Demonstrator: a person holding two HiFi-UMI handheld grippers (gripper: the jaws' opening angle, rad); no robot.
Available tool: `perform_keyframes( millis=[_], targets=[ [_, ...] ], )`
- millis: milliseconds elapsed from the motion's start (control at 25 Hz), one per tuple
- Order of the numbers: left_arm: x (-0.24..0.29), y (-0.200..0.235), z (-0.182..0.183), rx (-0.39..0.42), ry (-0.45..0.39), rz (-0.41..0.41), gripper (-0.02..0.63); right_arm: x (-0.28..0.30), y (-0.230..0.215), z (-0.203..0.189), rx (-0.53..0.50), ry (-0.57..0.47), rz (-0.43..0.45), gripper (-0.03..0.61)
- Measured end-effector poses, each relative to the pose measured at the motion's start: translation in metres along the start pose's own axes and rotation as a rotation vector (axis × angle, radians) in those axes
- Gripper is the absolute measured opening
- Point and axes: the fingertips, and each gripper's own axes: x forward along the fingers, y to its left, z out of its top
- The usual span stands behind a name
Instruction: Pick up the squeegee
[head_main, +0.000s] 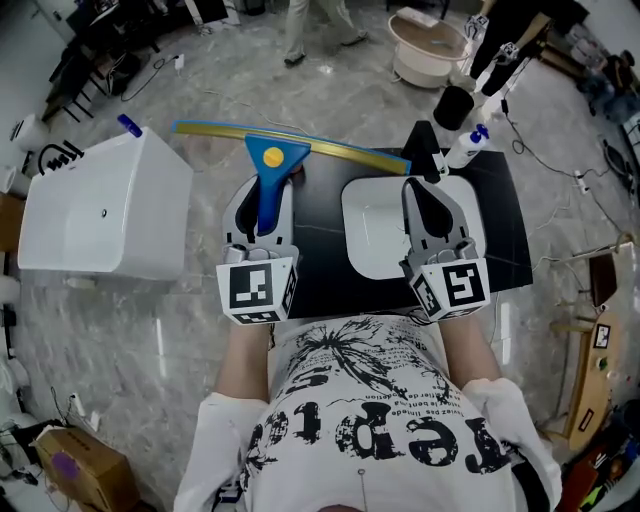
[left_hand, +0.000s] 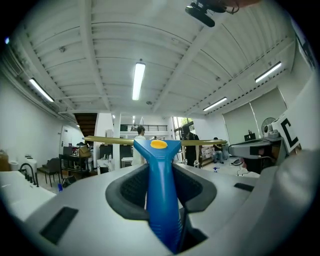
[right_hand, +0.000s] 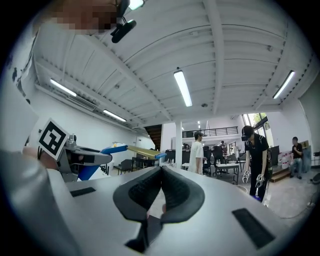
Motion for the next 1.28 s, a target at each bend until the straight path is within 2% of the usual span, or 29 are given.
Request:
perform_keyframes(
  millis=[400, 1280],
  targets=[
    [0.007, 0.008, -0.004, -0.037, 0.019, 0.008, 0.14, 0.01, 0.007, -0.006, -0.024, 0.019, 0.045, 0.012],
    [0.016, 0.009, -0.019, -0.053, 0.054, 0.039, 0.14, 0.018, -0.001, -0.009, -0.043, 0.002, 0.049, 0.012]
  ],
)
